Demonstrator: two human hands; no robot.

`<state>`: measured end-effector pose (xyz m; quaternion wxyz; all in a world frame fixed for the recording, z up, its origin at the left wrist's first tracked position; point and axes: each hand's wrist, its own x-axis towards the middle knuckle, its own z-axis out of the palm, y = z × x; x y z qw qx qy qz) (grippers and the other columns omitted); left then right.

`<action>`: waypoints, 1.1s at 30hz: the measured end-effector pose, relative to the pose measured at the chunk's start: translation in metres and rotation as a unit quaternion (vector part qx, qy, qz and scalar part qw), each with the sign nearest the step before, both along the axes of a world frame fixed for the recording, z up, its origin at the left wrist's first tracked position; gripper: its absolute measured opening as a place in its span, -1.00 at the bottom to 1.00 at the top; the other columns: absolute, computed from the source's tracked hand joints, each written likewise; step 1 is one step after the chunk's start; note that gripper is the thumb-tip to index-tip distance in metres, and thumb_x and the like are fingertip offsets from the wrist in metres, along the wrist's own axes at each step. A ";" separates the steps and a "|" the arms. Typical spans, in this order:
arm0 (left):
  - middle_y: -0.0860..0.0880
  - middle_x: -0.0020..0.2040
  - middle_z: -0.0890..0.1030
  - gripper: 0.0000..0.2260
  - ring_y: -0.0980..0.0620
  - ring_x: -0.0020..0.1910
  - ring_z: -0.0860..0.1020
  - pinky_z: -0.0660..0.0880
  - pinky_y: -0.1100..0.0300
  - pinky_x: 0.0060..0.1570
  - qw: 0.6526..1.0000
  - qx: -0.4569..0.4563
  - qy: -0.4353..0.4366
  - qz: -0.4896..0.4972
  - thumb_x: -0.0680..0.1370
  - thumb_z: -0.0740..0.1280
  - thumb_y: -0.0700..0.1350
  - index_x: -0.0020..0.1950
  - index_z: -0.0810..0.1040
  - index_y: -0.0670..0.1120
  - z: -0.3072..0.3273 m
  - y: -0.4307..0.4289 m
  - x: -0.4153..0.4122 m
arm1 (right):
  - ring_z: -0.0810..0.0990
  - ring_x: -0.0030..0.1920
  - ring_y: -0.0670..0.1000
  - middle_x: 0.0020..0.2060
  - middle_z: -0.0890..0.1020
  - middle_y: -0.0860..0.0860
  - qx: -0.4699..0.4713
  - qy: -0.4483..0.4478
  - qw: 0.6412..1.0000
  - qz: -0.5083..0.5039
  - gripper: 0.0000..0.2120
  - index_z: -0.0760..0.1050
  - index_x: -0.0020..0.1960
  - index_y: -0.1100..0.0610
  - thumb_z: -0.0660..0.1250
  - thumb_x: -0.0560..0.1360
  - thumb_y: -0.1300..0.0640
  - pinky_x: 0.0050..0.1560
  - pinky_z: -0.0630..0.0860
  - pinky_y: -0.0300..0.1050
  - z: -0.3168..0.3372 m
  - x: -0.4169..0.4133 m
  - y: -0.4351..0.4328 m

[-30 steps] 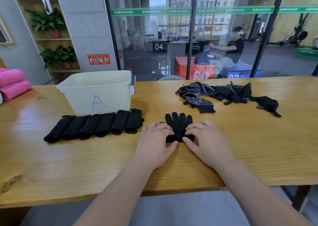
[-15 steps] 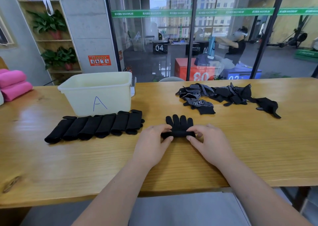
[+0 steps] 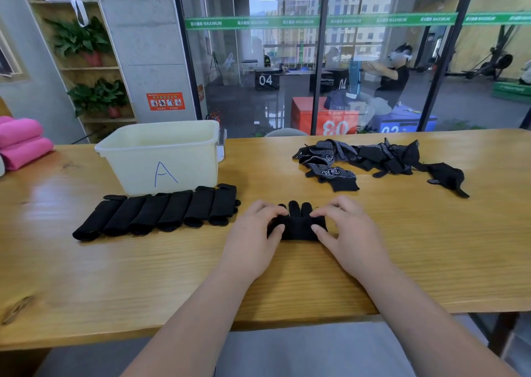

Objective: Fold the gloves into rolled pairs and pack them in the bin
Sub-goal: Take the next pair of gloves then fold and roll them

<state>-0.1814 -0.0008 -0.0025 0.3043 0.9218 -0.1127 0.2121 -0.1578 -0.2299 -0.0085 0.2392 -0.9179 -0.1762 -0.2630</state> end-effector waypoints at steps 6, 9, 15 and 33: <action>0.22 0.18 0.61 -0.80 0.15 0.12 0.57 0.54 0.15 0.13 0.995 0.084 -0.047 0.016 0.69 0.31 -0.07 0.21 0.70 0.08 -0.003 -0.005 0.000 | 0.52 0.06 -0.09 0.06 0.70 -0.25 -0.080 -0.044 0.996 0.003 -0.80 0.75 0.07 -0.06 0.43 0.54 0.17 0.00 0.57 -0.10 -0.002 0.000 0.004; 0.19 0.16 0.64 -0.78 0.11 0.13 0.53 0.52 0.11 0.14 0.993 0.106 -0.046 0.031 0.70 0.26 -0.02 0.23 0.68 0.08 -0.004 -0.007 0.000 | 0.52 0.11 -0.11 0.06 0.70 -0.28 -0.069 -0.005 0.998 -0.013 -0.73 0.72 0.12 -0.11 0.27 0.57 0.05 0.09 0.57 -0.01 -0.001 -0.001 0.006; 0.23 0.33 0.58 -0.72 0.16 0.28 0.47 0.48 0.12 0.28 0.994 0.101 -0.022 0.020 0.66 0.30 0.11 0.31 0.66 0.09 -0.005 -0.006 0.000 | 0.54 0.10 -0.13 0.05 0.71 -0.27 -0.064 0.014 0.998 -0.012 -0.64 0.70 0.16 -0.14 0.23 0.51 -0.18 0.12 0.56 -0.02 0.002 -0.006 0.008; 0.21 0.23 0.60 -0.70 0.24 0.19 0.49 0.46 0.24 0.16 0.993 -0.095 0.074 0.001 0.65 0.33 0.22 0.38 0.55 0.26 -0.001 0.005 0.000 | 0.53 -0.02 -0.23 -0.04 0.56 -0.13 0.110 0.114 0.987 0.017 -0.67 0.57 0.34 -0.32 0.40 0.58 -0.12 -0.06 0.35 -0.37 0.007 -0.002 -0.004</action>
